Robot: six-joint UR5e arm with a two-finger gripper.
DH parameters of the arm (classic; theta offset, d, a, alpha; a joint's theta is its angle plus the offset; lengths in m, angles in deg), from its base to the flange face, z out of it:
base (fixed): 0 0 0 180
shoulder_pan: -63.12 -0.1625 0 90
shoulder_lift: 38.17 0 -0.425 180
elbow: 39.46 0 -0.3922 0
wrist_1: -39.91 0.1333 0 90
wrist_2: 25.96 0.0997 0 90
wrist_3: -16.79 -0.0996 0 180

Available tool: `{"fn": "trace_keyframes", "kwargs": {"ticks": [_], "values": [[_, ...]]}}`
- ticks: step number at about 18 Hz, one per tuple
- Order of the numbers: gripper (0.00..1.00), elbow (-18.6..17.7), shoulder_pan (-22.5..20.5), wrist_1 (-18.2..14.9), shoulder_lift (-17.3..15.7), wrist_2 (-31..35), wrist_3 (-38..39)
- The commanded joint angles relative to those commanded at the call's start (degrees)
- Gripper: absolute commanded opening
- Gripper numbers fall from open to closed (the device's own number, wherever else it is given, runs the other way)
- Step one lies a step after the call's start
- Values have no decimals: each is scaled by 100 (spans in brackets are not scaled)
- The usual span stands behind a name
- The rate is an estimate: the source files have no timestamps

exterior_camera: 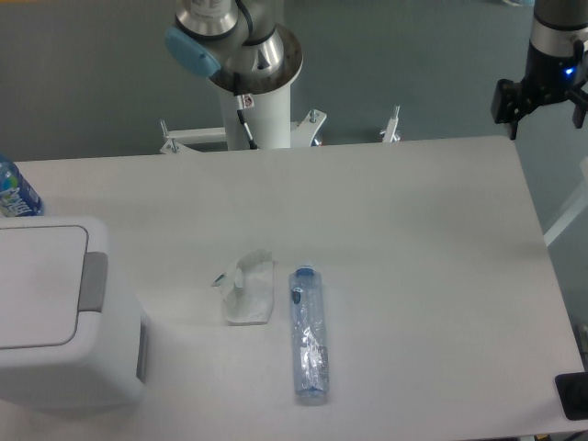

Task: Open the trash can
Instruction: 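Lower the gripper from its raised start pose above the table, then move the open gripper across the table toward the white trash can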

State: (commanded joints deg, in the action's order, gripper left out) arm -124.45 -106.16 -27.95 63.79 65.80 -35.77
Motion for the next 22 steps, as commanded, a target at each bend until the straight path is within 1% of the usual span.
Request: {"fn": "trace_keyframes", "kwargs": {"ticks": [3,5,7,8,10,11,12,13,14,16,20,22], "values": [[100,17,79,27,210,-70,420],[100,78,298,79,360,-79,860],[100,96,579,228,431,-219,1308],[100,114,676,255,431,-324,1597],[100,123,869,247,326,-526,2221],[100,123,949,255,212,-606,2511],[100,219,1045,264,150,-676,2758],[100,359,1194,255,158,-712,2995],[100,386,1317,273,141,-695,3224],[100,413,1406,273,115,-712,3471],[100,580,1494,273,141,-747,3665],[100,615,1573,290,150,-878,3919]]}}
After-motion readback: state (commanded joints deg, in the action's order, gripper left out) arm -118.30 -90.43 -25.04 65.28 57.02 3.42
